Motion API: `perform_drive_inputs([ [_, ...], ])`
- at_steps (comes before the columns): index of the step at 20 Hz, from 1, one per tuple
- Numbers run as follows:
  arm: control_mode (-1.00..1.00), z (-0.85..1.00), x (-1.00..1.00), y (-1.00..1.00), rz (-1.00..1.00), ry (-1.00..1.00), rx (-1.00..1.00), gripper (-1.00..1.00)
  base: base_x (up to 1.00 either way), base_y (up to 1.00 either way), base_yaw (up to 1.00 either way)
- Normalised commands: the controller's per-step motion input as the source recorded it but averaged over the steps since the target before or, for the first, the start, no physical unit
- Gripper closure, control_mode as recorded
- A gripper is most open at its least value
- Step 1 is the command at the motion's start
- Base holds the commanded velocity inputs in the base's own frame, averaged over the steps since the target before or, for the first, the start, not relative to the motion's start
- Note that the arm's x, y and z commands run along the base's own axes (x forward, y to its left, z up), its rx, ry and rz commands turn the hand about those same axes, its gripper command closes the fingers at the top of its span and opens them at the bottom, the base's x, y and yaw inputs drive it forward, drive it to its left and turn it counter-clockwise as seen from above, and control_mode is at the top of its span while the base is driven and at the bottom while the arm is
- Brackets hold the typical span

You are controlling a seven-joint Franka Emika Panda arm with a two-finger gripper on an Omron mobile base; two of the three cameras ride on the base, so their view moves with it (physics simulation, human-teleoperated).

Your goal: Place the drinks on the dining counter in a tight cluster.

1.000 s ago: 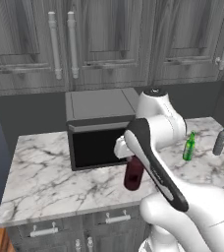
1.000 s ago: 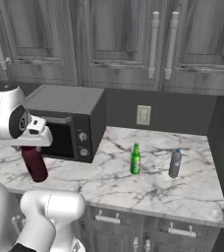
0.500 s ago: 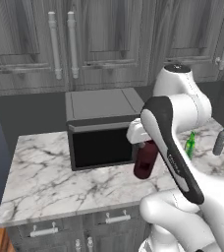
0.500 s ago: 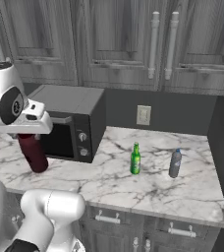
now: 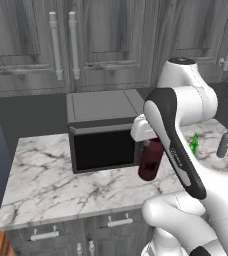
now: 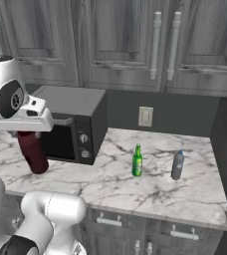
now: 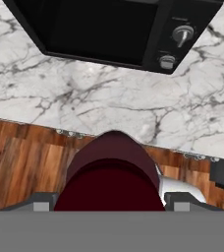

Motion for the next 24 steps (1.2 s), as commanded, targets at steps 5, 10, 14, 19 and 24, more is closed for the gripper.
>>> perform_drive_inputs([
  [5, 1.0, 0.0, -0.21, 0.0, 0.0, -0.02, 0.0, 1.0, -0.36, 0.0, 0.0],
  [10, 1.0, 0.0, 0.0, 0.0, 0.0, 0.0, 0.0, 1.0, -0.99, 0.0, 0.0],
  [14, 1.0, 0.0, 0.0, 0.0, 0.0, 0.0, 0.0, 1.0, -0.29, 0.0, 0.0],
  [19, 1.0, 0.0, 0.0, 0.0, 0.0, 0.0, 0.0, 1.0, -0.23, 0.0, 0.26],
  [24, 1.0, 0.0, 0.0, 0.0, 0.0, 0.0, 0.0, 1.0, -0.24, 0.03, 0.7],
])
